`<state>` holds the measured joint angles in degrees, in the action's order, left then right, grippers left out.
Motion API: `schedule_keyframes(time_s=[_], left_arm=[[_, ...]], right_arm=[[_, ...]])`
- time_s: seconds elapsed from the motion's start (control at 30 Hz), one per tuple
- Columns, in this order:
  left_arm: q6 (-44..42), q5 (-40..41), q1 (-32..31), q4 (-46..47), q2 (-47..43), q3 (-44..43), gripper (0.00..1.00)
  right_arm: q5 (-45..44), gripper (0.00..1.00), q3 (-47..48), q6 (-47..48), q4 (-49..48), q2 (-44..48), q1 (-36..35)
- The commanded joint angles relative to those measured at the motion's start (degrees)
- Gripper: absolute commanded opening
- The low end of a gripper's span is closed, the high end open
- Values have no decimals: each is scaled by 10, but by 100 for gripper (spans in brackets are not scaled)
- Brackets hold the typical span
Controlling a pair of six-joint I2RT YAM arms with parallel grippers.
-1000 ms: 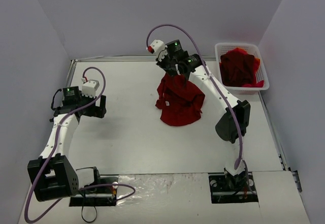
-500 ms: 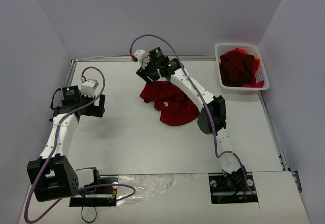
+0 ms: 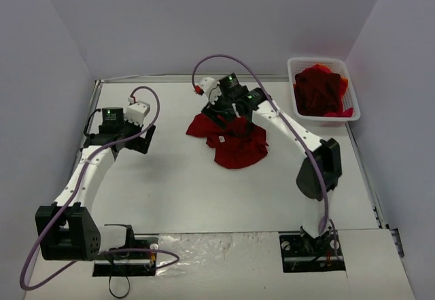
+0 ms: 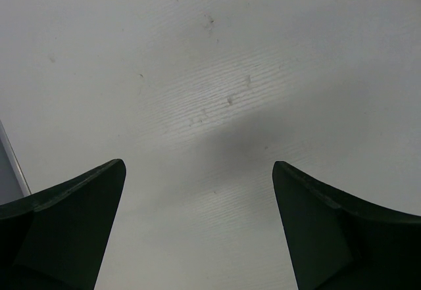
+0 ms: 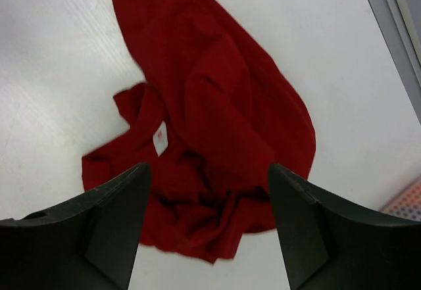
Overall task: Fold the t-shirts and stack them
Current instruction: Move the tshirt to the center of the board
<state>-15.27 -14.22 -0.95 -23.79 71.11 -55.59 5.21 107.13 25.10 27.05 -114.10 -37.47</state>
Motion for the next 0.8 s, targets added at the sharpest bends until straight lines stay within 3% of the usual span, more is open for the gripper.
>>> schedule_keyframes(time_s=[0.0, 0.17, 0.27, 0.5, 0.77], left_arm=[[-9, 5, -10, 0, 8, -36, 94], [-13, -4, -19, -4, 24, -50, 94], [-8, 1, -19, -6, 36, -59, 94], [27, 4, -17, -4, 54, -67, 94], [88, -51, 77, -3, 81, -88, 94]], right_arm=[[-16, 67, -87, 6, 4, 103, -1], [20, 63, -184, 17, 26, 152, -1], [37, 58, -208, 16, 27, 163, -2], [67, 57, -230, 21, 27, 126, -3], [111, 56, -225, 26, 29, 84, -16]])
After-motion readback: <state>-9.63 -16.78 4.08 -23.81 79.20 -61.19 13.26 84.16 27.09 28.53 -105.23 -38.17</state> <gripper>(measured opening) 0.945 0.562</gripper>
